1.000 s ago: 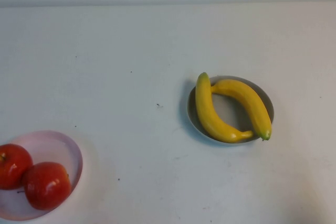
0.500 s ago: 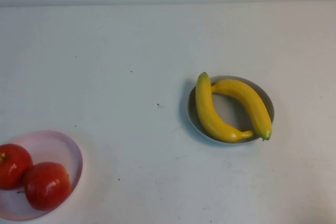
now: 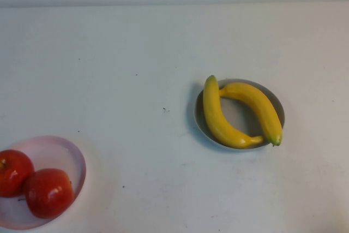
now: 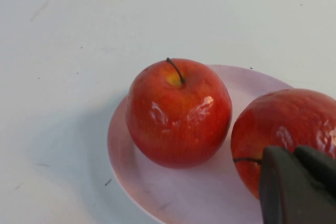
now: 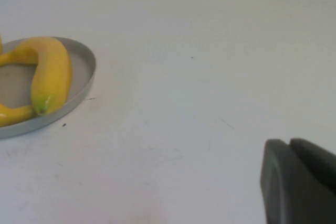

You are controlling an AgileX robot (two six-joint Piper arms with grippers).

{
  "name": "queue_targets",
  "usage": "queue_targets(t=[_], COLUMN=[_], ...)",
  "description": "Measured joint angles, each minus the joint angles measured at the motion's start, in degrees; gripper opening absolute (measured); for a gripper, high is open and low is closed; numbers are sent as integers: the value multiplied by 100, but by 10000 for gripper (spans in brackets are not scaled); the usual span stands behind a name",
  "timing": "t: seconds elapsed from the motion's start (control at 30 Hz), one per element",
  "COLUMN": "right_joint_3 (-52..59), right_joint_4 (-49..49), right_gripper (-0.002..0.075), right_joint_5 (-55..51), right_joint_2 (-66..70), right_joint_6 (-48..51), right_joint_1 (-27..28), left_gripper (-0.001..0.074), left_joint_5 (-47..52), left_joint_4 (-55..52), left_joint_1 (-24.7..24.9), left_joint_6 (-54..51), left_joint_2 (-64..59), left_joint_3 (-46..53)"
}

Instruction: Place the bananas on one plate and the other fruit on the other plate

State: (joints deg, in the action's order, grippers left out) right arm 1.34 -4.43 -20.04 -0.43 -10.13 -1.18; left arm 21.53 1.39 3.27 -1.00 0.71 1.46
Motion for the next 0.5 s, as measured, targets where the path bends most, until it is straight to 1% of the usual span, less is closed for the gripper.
queue_targets(t=[0.5], right_joint_3=[0], right_joint_4=[0], right_gripper=[-15], right_joint_5=[0], right_joint_2=[-36], right_joint_6=[0], right_joint_1=[0], left_gripper=[3], left_joint_5=[0], left_joint_4=[0], left_joint_1=[0], left_joint_6=[0], left_joint_2=[0], left_joint_3=[0])
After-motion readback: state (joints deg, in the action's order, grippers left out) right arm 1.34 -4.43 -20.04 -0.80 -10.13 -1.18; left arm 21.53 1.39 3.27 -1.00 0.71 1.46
